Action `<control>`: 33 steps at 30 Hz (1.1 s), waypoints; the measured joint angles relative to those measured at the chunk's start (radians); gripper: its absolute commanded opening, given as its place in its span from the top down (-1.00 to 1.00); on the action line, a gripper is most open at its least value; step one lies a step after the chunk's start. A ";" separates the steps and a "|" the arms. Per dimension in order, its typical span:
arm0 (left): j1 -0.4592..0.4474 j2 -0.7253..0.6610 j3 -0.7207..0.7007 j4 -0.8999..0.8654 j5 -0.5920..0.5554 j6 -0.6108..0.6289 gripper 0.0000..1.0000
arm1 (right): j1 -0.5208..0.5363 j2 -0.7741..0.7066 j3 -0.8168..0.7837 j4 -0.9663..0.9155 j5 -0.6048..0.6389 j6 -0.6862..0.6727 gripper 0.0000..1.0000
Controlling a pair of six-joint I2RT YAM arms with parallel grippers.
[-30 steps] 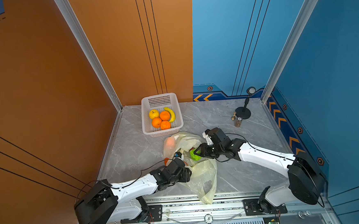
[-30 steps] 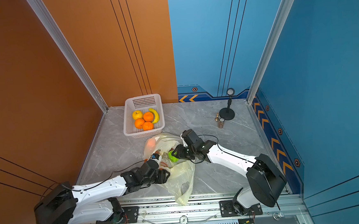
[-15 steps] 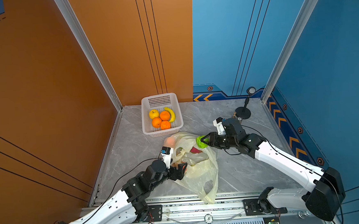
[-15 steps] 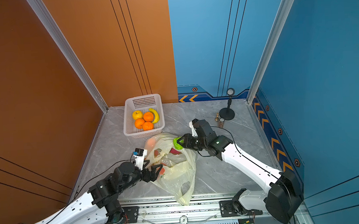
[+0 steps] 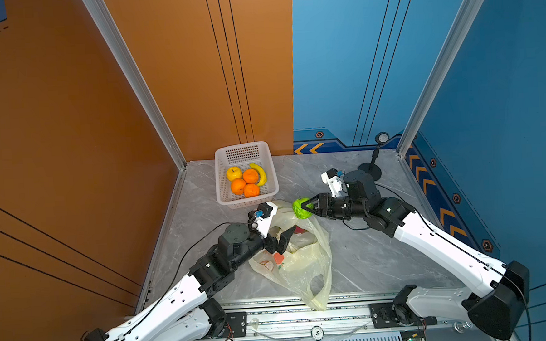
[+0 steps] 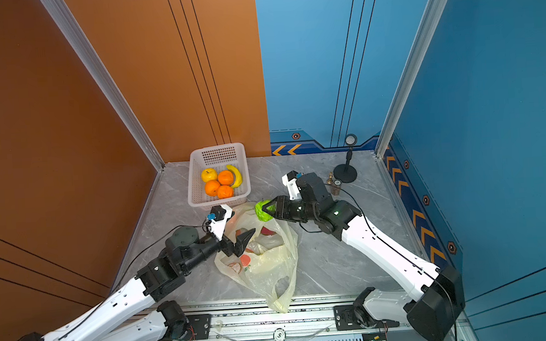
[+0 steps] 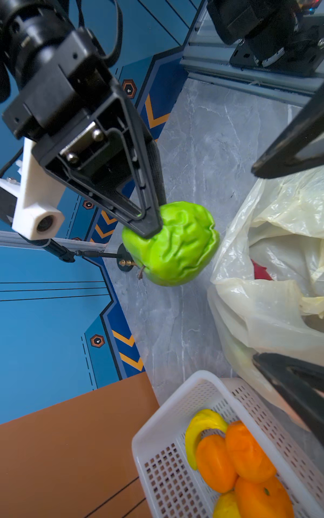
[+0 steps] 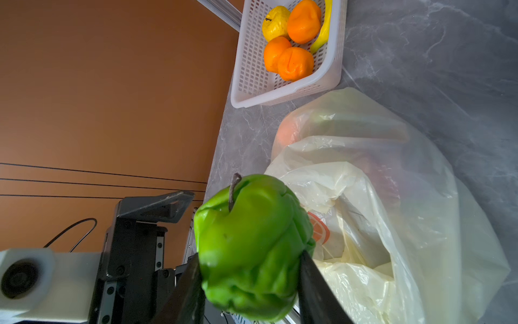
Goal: Untie the knot of the plastic bag and take out the fruit
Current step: Pick up the fruit from the plastic bag.
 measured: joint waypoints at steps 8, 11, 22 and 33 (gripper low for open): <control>0.013 0.179 0.119 0.075 0.096 0.085 -0.96 | 0.017 -0.001 0.023 0.001 -0.022 0.003 0.23; 0.018 0.224 0.150 0.101 0.115 0.100 -0.96 | 0.028 -0.001 0.023 0.000 -0.023 0.007 0.23; 0.042 0.268 0.156 0.148 0.154 0.107 -0.15 | 0.035 -0.001 0.026 0.011 -0.015 0.026 0.16; 0.161 0.288 0.188 0.134 0.145 0.050 0.14 | 0.029 -0.002 0.073 0.000 0.017 0.004 -0.60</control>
